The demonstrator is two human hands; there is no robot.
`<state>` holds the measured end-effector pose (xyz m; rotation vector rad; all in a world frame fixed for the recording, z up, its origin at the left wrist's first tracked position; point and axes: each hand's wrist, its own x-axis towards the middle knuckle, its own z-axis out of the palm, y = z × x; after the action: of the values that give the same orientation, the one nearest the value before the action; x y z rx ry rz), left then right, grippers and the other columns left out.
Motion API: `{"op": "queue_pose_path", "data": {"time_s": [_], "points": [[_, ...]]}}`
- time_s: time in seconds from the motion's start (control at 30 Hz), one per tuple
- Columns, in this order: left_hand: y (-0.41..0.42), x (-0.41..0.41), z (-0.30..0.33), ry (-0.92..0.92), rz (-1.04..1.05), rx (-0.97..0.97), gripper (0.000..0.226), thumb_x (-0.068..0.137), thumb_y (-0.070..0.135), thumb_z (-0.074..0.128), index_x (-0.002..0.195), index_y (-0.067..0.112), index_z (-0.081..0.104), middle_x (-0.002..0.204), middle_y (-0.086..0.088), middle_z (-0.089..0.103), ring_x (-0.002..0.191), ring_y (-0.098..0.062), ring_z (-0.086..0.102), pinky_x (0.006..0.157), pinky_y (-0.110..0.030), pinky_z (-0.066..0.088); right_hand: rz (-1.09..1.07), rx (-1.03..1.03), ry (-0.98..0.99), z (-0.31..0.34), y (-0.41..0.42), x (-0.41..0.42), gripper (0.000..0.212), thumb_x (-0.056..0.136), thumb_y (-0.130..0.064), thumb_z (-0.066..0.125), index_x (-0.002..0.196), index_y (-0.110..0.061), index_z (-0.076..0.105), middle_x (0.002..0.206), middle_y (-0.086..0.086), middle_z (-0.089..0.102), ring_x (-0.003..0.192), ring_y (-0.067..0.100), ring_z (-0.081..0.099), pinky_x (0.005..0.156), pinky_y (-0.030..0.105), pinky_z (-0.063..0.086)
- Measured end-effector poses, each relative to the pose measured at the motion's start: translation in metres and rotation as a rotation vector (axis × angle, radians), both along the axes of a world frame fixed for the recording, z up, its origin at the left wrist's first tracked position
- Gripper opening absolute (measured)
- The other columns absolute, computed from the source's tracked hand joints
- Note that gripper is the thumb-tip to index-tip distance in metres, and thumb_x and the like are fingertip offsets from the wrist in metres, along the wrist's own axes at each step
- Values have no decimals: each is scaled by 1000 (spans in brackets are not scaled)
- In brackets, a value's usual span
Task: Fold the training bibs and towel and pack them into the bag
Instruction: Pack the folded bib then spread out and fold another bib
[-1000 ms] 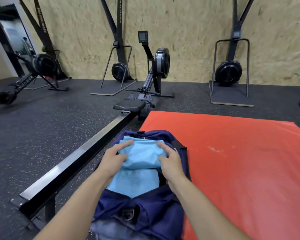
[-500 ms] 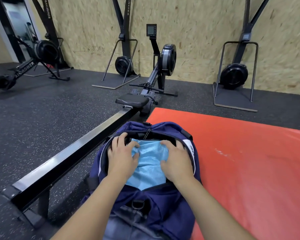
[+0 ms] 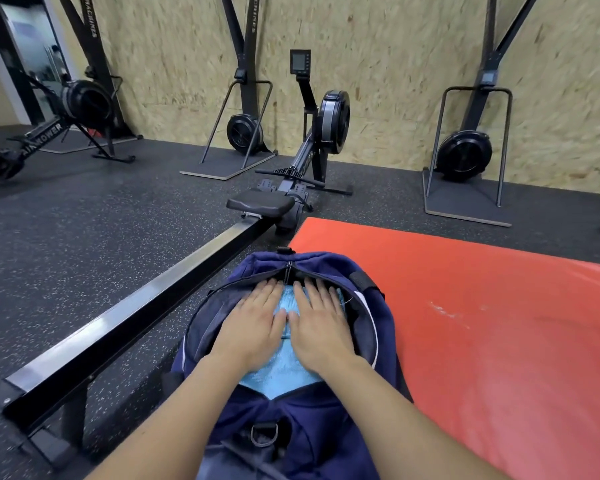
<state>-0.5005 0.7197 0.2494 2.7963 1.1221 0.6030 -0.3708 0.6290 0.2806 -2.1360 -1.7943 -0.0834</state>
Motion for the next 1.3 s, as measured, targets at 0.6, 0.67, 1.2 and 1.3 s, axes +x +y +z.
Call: {"op": "queue_pose_path", "data": {"time_s": [0.6,0.67,1.2,1.3], "points": [[-5,0,-18,-67,-13,-214,89,82,60,-3,159,16,3,165,8,-6,148,-3,-17,115,-16,-16,-50,-24,38,-32,5,-1,82,86,-47,3,157,-12,24,164,7,23,152,21,19,119,29,-11],[-7,-1,-8,-50,-3,-223,90,81,61,-2,159,18,4,165,9,-4,148,-1,-15,120,-21,-13,-31,-57,59,-22,2,1,80,88,-48,-3,160,-15,8,168,4,7,154,18,2,114,29,-20],[-140,10,130,-291,-143,-122,59,103,41,32,158,24,20,160,20,15,150,1,0,124,-29,5,94,167,300,105,-130,28,66,104,-28,49,160,-19,15,167,-3,8,155,15,-2,123,32,-4],[-185,31,147,-394,-208,-165,57,104,24,48,157,22,26,160,14,24,150,-2,9,124,-35,16,49,215,268,126,-186,53,68,102,-33,52,160,-23,17,167,-3,10,155,17,2,124,34,0]]}}
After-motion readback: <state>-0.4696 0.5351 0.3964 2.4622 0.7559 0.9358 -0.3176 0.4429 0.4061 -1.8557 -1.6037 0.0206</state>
